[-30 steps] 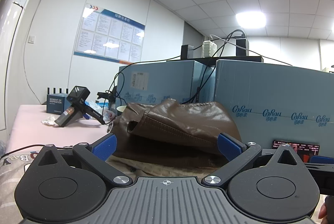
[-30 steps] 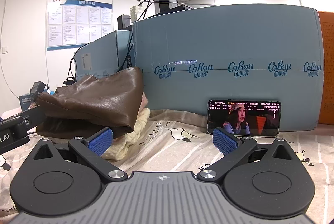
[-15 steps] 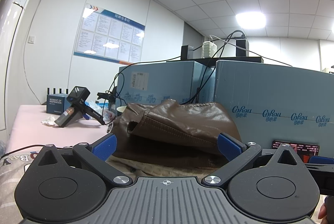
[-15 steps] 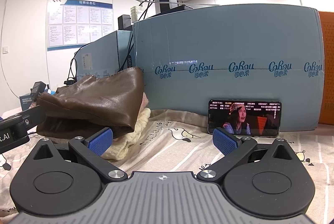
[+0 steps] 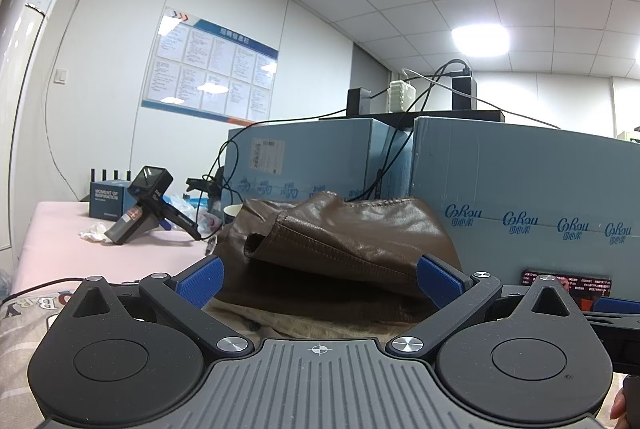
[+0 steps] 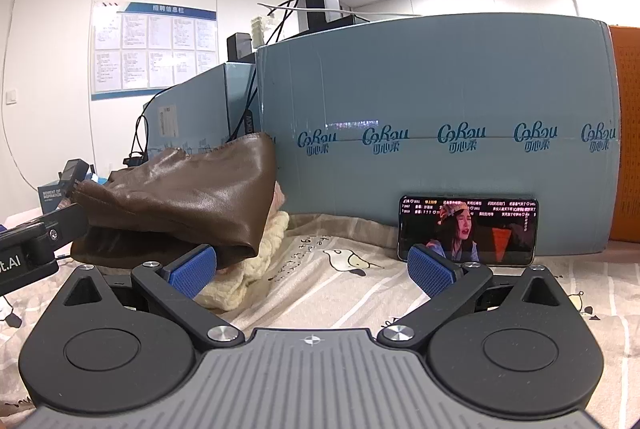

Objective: Fold clothes

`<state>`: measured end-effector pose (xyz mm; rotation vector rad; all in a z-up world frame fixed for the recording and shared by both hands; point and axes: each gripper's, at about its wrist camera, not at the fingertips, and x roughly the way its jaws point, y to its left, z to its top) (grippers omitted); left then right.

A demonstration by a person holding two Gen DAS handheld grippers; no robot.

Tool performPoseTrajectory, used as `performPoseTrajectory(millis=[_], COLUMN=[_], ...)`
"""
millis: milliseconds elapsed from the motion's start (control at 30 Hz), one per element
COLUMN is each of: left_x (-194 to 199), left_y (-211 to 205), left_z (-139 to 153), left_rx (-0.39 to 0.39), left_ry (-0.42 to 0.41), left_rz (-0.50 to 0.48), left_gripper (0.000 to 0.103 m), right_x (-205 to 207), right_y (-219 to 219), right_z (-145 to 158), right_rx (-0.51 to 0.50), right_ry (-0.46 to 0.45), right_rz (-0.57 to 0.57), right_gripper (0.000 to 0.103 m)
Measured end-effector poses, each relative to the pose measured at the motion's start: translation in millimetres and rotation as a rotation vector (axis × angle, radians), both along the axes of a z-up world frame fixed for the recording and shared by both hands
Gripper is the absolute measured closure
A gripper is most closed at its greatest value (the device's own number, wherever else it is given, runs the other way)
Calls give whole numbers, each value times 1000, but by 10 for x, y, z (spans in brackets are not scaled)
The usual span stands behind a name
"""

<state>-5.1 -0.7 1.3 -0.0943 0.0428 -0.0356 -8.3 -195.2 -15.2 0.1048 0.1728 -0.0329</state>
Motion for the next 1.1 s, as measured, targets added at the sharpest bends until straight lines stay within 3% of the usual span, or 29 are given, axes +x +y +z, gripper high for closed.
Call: performPoseTrajectory(millis=[400,800,1100], left_x=[-117,-217,-404], left_y=[138,274,319], left_z=[39,46,183], left_rx=[-78,-165,-182], left_ry=[-45,-99,-147], left_rz=[-32,-145,-262], left_gripper=[0,0,0], right_x=[-133,-507,-959], right_y=[87,248,319], right_z=[74,214,401], right_rx=[-19,-14,15], right_ry=[-32,-45,-61], right_rz=[-8,-43,-91], right_gripper=[0,0,0])
